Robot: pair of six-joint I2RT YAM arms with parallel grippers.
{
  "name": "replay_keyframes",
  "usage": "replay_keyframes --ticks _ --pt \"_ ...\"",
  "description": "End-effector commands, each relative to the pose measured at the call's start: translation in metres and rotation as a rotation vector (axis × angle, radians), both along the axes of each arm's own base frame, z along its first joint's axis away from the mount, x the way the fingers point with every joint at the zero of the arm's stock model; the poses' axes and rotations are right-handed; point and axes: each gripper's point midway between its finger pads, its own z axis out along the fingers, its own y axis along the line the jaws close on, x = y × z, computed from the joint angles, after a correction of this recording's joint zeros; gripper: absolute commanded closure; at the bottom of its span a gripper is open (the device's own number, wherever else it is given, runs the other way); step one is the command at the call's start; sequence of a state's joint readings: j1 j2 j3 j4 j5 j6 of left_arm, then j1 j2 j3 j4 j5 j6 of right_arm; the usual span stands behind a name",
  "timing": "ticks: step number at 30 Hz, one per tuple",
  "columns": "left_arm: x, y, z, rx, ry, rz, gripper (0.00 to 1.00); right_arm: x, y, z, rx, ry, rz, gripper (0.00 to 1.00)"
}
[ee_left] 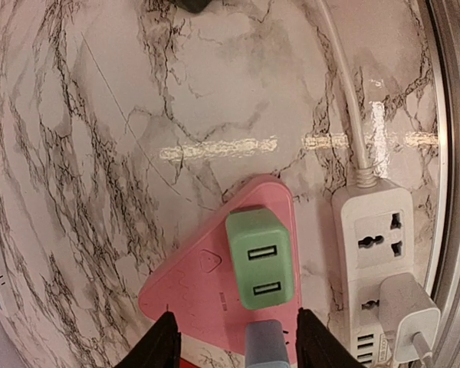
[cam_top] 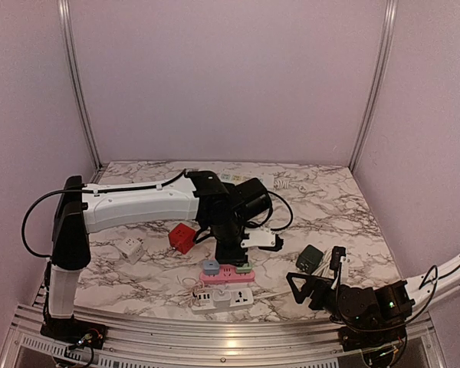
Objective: Insert the plug
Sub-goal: Insert the plug into the socket slot, then press the plug into the socket slot.
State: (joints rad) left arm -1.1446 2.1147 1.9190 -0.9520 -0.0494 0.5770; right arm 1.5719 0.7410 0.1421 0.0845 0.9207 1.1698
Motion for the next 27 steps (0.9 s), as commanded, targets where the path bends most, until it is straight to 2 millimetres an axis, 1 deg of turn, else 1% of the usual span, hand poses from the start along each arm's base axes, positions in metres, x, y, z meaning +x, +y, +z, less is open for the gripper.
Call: replay_keyframes --ticks 1,5,7,11,13,18,23,27 --pt "0.002 -0.008 -0.011 0.007 0.006 -0.019 0.47 -0.002 0.002 0.002 0.011 -0.003 0.01 0.01" --pt "0.004 -0.007 -0.026 0.038 0.005 -0.014 0.47 -0.002 0.002 0.002 0.014 -0.002 0.01 0.01" --pt "0.009 -0.004 -0.032 0.058 -0.015 0.001 0.48 -0.002 0.001 0.002 0.014 -0.003 0.01 0.01" --pt "0.013 -0.002 -0.036 0.064 -0.017 0.015 0.48 -0.002 0.001 0.002 0.014 -0.002 0.011 0.01" --pt "0.011 -0.001 -0.032 0.05 -0.005 0.011 0.49 -0.002 0.002 0.002 0.014 -0.002 0.012 0.02" --pt "-0.007 -0.004 -0.011 -0.033 0.058 -0.041 0.49 -0.002 0.002 0.002 0.016 -0.002 0.011 0.02" --pt "-0.008 -0.007 0.003 -0.083 0.066 -0.053 0.49 -0.002 0.002 0.003 0.015 -0.005 0.01 0.01" --pt "-0.008 -0.011 0.009 -0.112 0.066 -0.052 0.49 -0.002 0.002 0.002 0.015 -0.004 0.011 0.01"
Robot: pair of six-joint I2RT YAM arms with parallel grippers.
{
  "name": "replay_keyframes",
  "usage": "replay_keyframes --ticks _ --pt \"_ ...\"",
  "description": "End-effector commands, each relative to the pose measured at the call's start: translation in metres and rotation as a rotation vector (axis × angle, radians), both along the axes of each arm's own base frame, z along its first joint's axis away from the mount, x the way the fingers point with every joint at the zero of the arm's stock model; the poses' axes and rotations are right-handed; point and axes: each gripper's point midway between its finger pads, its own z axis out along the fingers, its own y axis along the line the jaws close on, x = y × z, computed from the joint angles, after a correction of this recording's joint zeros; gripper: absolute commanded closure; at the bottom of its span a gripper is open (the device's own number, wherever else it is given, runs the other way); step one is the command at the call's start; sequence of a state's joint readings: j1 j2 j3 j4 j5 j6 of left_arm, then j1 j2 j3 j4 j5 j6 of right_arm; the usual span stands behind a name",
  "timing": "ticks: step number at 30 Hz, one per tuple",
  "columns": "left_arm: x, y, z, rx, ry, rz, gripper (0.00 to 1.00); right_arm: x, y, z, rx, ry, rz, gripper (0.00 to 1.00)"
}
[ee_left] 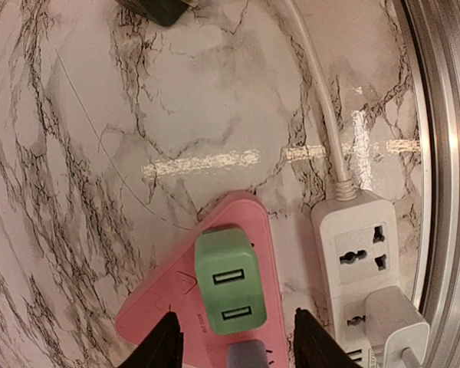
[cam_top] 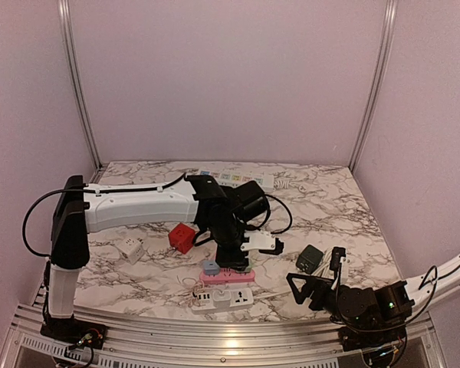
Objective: Insert the plug
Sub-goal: Press the plug into the socket slot.
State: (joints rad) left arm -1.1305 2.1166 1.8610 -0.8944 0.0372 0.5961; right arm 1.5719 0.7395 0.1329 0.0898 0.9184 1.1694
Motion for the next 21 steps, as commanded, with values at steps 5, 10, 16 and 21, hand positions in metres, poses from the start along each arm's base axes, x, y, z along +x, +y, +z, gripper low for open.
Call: replay_keyframes --ticks 5,10,16,21 --pt "0.015 -0.007 0.019 -0.06 -0.075 0.026 0.49 -0.002 0.003 0.005 0.017 -0.005 0.01 0.01" --pt "0.027 -0.002 0.009 -0.018 -0.127 0.049 0.5 -0.002 0.003 0.005 0.018 -0.004 0.01 0.01" --pt "0.034 -0.001 0.002 -0.013 -0.135 0.06 0.5 -0.001 0.002 0.004 0.016 -0.005 0.009 0.02" --pt "0.023 0.003 -0.016 0.012 -0.078 0.037 0.5 -0.001 0.003 0.005 0.019 -0.005 0.008 0.02"
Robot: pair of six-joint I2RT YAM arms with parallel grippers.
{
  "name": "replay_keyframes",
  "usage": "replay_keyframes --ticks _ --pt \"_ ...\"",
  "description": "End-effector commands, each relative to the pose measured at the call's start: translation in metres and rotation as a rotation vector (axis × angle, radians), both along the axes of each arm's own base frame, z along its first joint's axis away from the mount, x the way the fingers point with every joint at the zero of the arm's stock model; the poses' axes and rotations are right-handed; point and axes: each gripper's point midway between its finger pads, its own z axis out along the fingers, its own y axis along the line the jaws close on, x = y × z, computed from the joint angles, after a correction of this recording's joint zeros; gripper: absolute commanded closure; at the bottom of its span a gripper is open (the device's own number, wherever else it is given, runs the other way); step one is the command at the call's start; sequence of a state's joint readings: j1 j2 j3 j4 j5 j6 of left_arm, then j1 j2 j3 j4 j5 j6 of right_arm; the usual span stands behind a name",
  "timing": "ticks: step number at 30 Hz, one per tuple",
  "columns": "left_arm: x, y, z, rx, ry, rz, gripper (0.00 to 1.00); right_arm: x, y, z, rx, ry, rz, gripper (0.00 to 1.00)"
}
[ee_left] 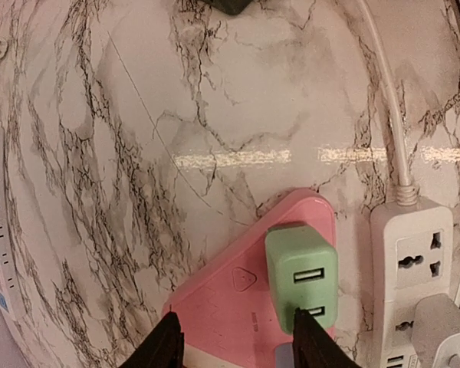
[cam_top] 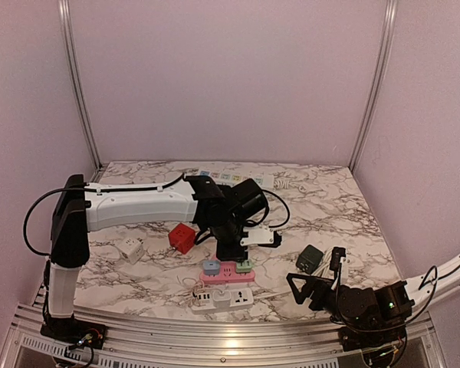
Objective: Insert the plug
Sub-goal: Press the plug into the socket slot.
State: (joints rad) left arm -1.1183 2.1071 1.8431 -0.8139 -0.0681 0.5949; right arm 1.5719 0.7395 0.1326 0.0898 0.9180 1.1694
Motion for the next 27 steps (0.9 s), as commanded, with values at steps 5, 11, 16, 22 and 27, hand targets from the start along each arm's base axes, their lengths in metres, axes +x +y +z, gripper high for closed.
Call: replay_keyframes --ticks 5,11,16,22,27 --pt "-0.008 0.012 -0.033 0.064 0.059 -0.013 0.5 -0.001 0.003 0.005 0.017 -0.006 0.007 0.02" --pt "-0.003 0.015 -0.038 0.083 0.043 0.004 0.5 -0.001 0.003 0.005 0.016 -0.008 0.008 0.02" --pt "0.009 0.018 -0.04 0.089 0.029 0.049 0.52 -0.001 0.003 0.004 0.016 -0.007 0.007 0.01" --pt "0.011 0.02 -0.04 0.091 0.028 0.057 0.52 -0.001 0.003 0.005 0.015 -0.008 0.008 0.01" --pt "0.009 0.016 -0.033 0.065 0.036 0.045 0.52 -0.001 0.003 0.005 0.012 -0.01 0.008 0.01"
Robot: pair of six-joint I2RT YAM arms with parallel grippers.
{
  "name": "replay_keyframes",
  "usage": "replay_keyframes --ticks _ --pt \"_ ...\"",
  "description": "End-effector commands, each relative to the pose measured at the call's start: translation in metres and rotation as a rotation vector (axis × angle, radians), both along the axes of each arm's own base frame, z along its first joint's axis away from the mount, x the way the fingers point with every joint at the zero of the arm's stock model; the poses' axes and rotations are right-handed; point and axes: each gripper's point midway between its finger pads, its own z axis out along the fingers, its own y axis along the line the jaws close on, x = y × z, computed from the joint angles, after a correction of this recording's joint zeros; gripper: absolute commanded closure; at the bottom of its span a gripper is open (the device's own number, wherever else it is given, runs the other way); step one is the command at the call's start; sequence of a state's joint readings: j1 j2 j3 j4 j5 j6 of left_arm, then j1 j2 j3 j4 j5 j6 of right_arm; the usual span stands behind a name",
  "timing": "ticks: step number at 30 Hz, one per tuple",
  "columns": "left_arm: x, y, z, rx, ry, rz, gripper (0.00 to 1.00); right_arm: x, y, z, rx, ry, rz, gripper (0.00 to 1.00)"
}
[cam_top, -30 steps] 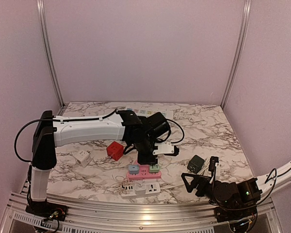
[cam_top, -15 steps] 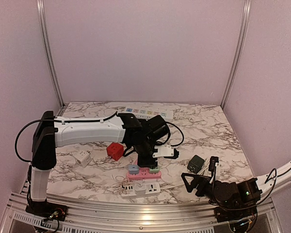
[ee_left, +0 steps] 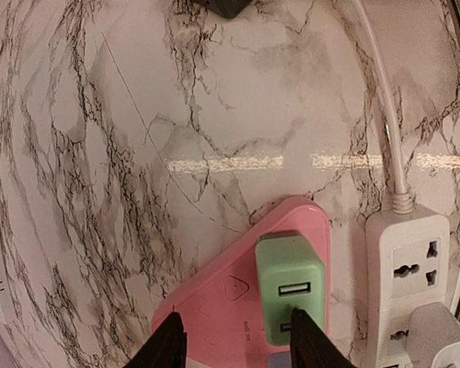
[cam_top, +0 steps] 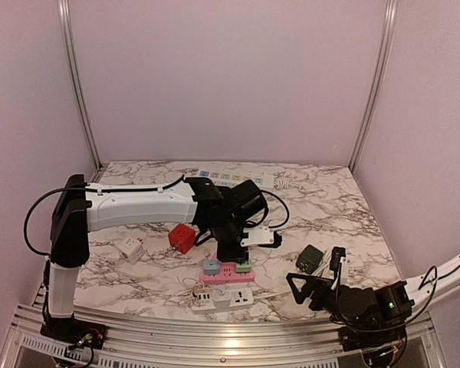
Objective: Insert the plug
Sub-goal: Press the plug into the socket slot.
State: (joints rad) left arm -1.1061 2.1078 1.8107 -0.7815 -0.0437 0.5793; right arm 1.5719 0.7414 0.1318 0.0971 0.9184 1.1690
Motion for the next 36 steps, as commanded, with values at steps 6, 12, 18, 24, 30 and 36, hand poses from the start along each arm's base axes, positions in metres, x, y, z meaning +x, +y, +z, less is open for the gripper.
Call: replay_keyframes --ticks 6,12,18,24,30,36 --pt "0.013 0.001 0.007 -0.019 -0.022 0.034 0.5 -0.001 0.003 0.005 0.007 -0.011 0.01 0.01" --pt "0.035 -0.009 0.081 -0.238 -0.116 0.122 0.17 -0.002 0.005 0.006 0.007 -0.017 0.024 0.02" --pt "0.042 0.013 0.139 -0.389 -0.223 0.235 0.01 -0.003 0.006 0.009 -0.005 -0.03 0.036 0.02" --pt "0.04 0.074 0.171 -0.63 -0.3 0.459 0.01 0.002 0.01 0.055 -0.116 -0.116 0.031 0.01" --pt "0.029 0.143 0.156 -0.778 -0.288 0.641 0.01 0.042 -0.021 0.142 -0.341 -0.177 -0.176 0.01" --pt "0.015 0.18 0.142 -0.872 -0.256 0.766 0.01 0.103 -0.07 0.197 -0.389 -0.151 -0.378 0.01"
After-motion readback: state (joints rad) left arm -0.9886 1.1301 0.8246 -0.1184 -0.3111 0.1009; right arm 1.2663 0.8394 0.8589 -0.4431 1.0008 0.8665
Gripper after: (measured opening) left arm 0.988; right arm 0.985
